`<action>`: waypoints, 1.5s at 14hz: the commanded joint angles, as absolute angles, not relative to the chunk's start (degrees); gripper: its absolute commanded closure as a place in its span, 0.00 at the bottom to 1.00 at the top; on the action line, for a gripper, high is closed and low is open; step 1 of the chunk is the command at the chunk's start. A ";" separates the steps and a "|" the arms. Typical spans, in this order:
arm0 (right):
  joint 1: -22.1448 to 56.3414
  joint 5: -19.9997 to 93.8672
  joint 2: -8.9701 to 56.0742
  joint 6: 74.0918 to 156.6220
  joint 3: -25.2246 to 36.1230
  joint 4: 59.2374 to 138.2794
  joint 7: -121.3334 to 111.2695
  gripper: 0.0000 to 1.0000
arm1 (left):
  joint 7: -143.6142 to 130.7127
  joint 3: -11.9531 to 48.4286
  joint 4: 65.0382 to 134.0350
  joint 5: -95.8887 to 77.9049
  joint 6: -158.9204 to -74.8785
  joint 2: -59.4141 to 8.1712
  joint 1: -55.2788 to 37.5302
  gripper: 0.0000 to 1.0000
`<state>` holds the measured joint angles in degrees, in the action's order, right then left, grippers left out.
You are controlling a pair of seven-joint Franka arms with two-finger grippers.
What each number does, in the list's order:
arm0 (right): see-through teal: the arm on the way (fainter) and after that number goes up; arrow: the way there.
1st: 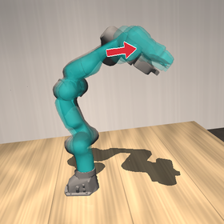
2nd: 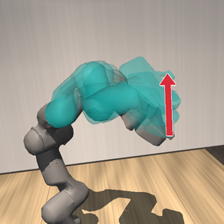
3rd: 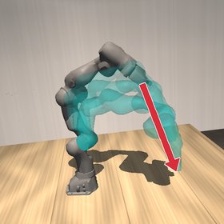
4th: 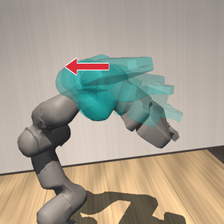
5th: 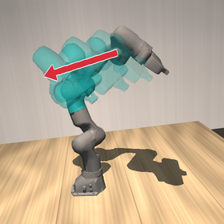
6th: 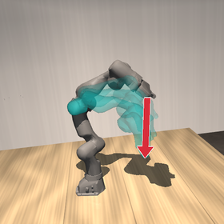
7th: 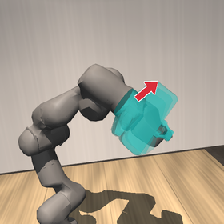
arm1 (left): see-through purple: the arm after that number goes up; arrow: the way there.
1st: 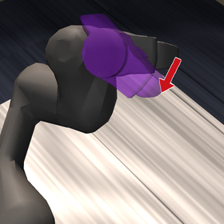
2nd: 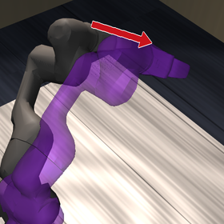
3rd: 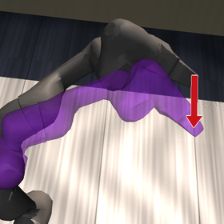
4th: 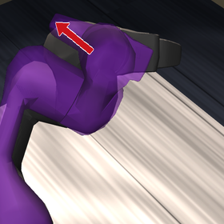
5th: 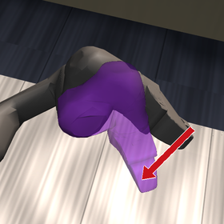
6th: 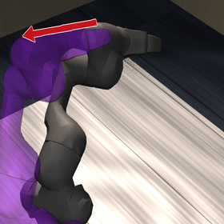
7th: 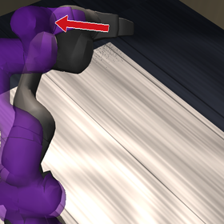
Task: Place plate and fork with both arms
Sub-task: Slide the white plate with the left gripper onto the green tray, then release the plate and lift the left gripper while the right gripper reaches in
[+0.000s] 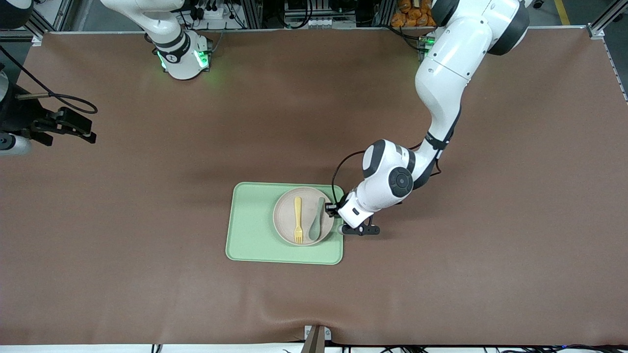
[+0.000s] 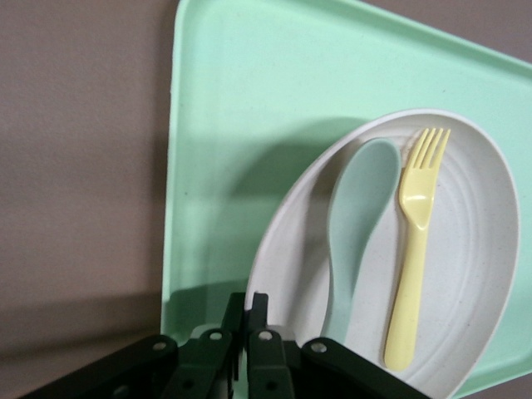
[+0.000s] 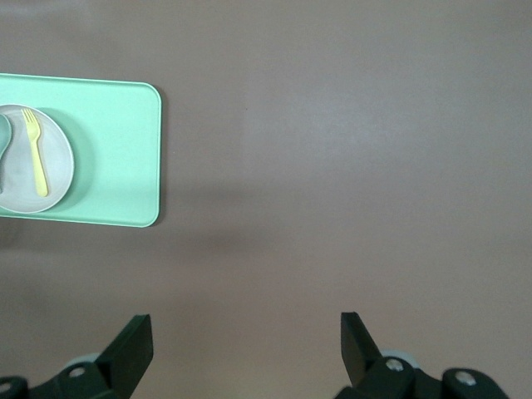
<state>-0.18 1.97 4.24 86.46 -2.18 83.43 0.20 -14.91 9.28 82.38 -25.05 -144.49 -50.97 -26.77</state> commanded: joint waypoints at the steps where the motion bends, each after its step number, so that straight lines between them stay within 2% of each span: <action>1: -0.62 2.90 3.96 86.49 -2.29 83.50 -0.26 0.00 | -14.85 8.61 79.54 -24.52 -145.11 -53.17 -27.68 1.00; 3: -0.62 2.90 3.96 86.48 -2.29 83.50 -0.26 0.00 | -14.94 8.61 79.45 -24.52 -145.46 -53.17 -27.60 0.98; 4: -0.53 3.25 3.96 86.48 -2.29 83.50 -0.18 0.00 | -15.12 8.53 79.28 -24.52 -145.46 -53.17 -27.51 0.66; 5: -0.61 3.77 4.04 86.75 -2.29 83.50 -0.26 0.00 | -15.64 8.53 79.28 -24.43 -145.46 -53.00 -27.51 0.01; 8: -0.70 7.12 4.22 87.01 -2.11 83.41 -0.70 0.00 | -16.08 8.17 79.28 -24.35 -145.11 -51.34 -27.42 0.00; 11: 0.26 7.03 4.22 86.57 -2.20 83.41 -0.18 0.00 | -16.96 8.00 79.45 -24.43 -142.40 -46.77 -26.46 0.00; 16: 4.12 7.73 8.68 89.20 -2.63 81.31 2.36 0.00 | -17.23 4.92 80.07 -22.86 -126.42 -34.65 -21.90 0.00; 21: 11.24 7.65 16.60 97.89 -2.81 79.19 7.64 0.00 | -17.14 4.92 80.07 -9.17 -107.88 -24.19 -15.04 0.00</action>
